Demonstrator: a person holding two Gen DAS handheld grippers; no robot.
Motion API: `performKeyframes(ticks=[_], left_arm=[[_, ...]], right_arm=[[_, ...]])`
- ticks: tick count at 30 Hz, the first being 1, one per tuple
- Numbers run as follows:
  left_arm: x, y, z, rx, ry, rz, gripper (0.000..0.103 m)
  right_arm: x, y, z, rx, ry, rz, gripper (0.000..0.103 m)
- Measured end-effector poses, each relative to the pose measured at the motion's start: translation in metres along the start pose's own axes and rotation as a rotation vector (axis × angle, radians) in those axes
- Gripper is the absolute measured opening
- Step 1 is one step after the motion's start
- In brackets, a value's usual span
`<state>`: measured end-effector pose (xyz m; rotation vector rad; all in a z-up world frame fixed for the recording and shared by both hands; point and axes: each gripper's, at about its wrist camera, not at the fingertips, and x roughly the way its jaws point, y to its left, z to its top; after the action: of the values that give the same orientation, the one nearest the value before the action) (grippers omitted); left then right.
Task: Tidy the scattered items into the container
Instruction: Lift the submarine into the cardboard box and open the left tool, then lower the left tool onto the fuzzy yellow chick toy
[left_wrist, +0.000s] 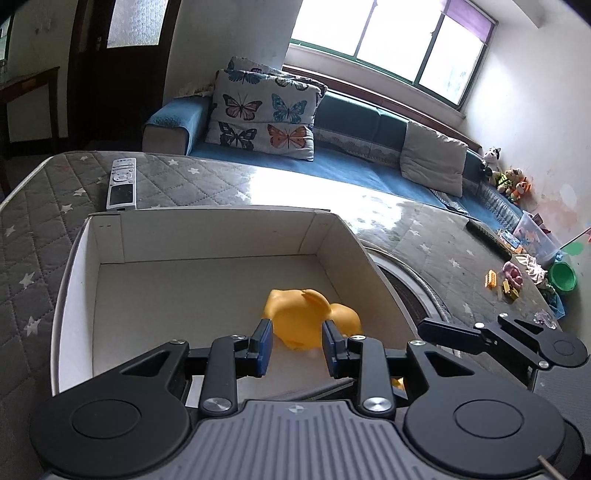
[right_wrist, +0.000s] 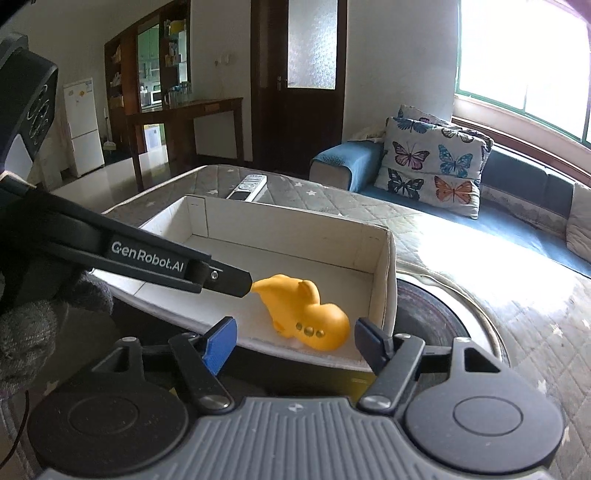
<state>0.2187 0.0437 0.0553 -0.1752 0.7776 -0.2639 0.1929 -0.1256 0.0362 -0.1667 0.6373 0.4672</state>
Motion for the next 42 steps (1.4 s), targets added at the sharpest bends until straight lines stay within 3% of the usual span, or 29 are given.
performKeyframes(ticks=[25,42], left_arm=[[-0.040,-0.023,-0.065,-0.022,0.017,0.009,0.032],[-0.021,-0.069,-0.073,0.027,0.077,-0.104,0.033]], right_arm=[[-0.072,0.030,-0.073,0.026,-0.038,-0.024,0.082],[-0.069,0.003,-0.099,0.123,-0.001,-0.090,0.086]])
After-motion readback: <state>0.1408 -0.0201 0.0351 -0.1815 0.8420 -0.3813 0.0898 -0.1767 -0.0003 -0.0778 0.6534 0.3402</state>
